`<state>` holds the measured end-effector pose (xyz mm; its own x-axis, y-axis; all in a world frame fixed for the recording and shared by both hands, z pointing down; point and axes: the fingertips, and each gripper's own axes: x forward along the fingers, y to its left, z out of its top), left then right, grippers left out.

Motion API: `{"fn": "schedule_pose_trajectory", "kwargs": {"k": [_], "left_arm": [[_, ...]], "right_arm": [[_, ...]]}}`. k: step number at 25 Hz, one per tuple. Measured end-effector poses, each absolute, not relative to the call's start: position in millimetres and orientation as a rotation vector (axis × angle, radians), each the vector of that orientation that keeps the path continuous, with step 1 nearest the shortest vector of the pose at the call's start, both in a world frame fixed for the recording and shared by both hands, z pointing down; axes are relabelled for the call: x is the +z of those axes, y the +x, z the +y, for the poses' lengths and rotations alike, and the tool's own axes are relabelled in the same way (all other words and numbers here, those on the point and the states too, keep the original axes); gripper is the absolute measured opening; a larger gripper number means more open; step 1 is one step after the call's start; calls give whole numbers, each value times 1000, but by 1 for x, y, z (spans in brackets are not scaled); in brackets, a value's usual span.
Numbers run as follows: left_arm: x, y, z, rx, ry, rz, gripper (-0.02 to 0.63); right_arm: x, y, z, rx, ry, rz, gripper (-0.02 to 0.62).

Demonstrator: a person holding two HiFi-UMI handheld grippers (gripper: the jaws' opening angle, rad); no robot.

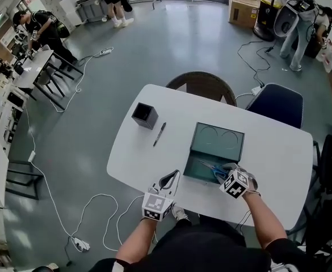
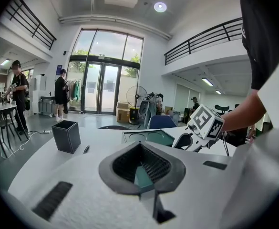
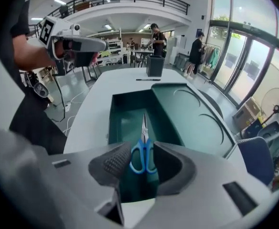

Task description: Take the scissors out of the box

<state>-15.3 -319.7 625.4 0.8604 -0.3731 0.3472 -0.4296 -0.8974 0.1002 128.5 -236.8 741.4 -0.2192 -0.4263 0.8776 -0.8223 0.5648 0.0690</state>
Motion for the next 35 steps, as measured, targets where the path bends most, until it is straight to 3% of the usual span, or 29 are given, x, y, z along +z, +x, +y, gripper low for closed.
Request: {"fn": "schedule_pose_trajectory", "kwargs": {"k": [4, 6, 19, 29, 32, 35], "left_arm": [[627, -21, -319, 481, 2850, -632, 6], [625, -22, -319, 482, 2850, -633, 6], [623, -19, -307, 478, 2865, -601, 6], [623, -27, -304, 467, 2866, -612, 6], [622, -26, -303, 469, 2872, -605, 6], [619, -23, -303, 467, 2880, -604, 6]], "right_arm": [[764, 132, -233, 541, 909, -1744, 147], [771, 133, -233, 542, 862, -1700, 182], [806, 131, -240, 537, 691, -1541, 166], [811, 128, -240, 574, 624, -1509, 137], [811, 126, -241, 576, 635, -1512, 91], [809, 127, -241, 568, 645, -1525, 87]]}}
